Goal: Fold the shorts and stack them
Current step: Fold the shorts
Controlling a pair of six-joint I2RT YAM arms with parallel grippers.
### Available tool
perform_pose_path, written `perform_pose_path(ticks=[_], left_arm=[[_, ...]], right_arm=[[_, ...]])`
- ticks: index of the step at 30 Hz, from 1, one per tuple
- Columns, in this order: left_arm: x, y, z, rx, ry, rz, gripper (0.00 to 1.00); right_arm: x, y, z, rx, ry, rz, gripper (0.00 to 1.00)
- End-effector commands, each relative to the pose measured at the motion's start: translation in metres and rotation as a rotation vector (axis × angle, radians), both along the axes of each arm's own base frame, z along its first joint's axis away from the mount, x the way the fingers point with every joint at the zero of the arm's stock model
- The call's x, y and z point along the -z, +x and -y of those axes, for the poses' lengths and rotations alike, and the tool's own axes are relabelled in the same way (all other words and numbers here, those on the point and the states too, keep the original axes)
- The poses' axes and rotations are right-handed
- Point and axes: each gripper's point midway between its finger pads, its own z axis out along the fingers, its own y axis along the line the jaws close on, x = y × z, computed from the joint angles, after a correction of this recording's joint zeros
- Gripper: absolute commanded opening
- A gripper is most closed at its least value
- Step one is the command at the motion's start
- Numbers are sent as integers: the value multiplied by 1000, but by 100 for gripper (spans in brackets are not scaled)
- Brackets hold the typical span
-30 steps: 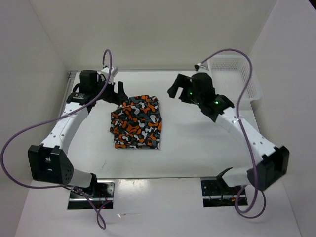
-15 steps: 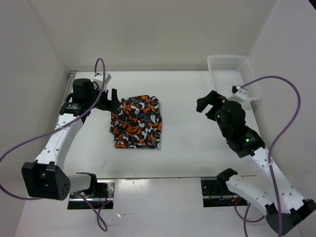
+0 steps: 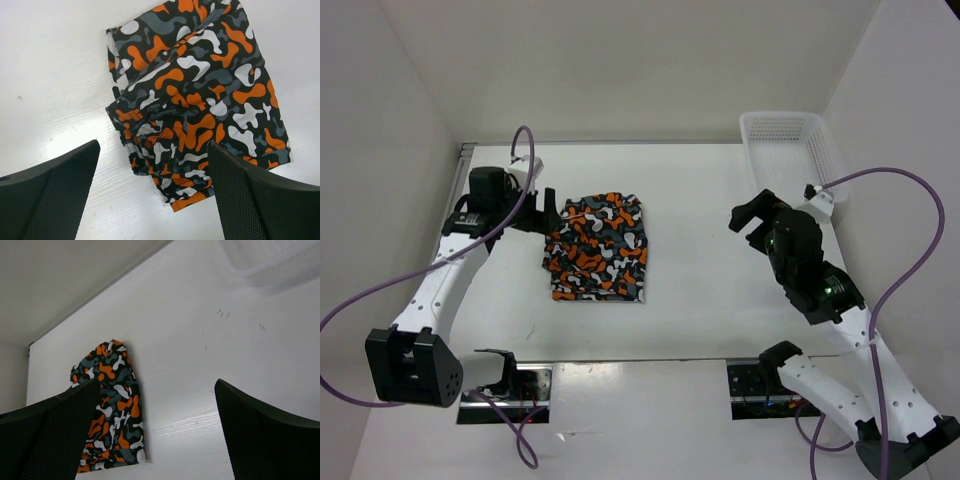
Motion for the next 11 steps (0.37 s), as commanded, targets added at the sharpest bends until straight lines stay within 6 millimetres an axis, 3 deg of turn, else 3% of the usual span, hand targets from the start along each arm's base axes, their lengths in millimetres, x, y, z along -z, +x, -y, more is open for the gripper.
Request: perform_pose_path(ticks=[1,6,8,11], left_arm=[[-39,4,-13,-46,17,102,95],[-85,1,-32,-116,34,232,96],[-92,4,-40,-138,36,255,97],[-86,6,-45,-152,39,244,99]], right_arm=[[-22,-9,14,61,43,69,100],[-31,-10,19,76,34,100,100],[-31,-10,21,87,31,101,100],[-27,1,17,83,2,66,100]])
